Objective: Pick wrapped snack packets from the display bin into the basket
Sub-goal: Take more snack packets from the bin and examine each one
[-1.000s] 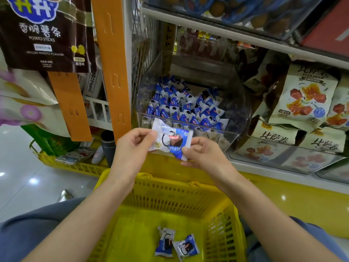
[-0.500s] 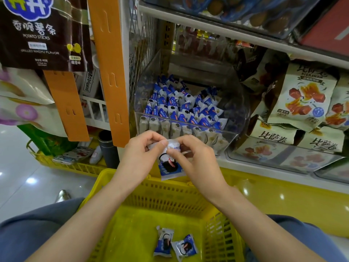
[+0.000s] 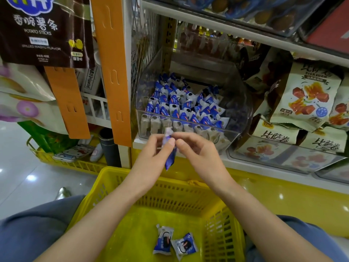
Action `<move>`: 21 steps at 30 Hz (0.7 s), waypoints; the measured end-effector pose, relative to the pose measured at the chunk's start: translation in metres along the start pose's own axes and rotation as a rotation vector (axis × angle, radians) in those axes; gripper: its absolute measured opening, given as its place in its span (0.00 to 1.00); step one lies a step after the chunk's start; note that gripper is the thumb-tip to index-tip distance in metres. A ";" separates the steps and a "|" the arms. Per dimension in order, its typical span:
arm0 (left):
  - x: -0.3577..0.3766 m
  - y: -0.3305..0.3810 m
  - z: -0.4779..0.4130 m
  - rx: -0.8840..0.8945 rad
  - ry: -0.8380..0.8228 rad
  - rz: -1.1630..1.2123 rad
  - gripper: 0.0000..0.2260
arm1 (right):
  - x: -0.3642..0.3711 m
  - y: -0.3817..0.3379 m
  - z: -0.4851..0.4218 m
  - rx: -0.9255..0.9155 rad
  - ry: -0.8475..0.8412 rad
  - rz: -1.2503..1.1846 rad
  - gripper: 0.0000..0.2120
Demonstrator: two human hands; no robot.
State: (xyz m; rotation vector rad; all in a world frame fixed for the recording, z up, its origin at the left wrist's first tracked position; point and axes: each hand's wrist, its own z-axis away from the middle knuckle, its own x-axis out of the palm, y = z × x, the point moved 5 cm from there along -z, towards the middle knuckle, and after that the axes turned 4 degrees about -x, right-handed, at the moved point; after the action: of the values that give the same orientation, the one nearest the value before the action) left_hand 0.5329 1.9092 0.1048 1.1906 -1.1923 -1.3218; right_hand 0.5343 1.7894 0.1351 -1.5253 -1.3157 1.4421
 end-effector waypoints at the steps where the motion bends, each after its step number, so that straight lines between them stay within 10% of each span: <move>1: 0.001 -0.003 -0.002 -0.049 -0.015 0.088 0.04 | 0.001 -0.001 0.001 -0.028 -0.023 0.049 0.11; 21: -0.001 0.011 0.000 -0.025 -0.025 0.114 0.18 | -0.006 -0.008 -0.002 -0.104 0.040 0.127 0.12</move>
State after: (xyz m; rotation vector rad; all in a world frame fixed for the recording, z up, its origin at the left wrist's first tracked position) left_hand 0.5333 1.9091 0.1157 1.0749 -1.2397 -1.2661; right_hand 0.5353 1.7865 0.1445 -1.7241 -1.3080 1.4315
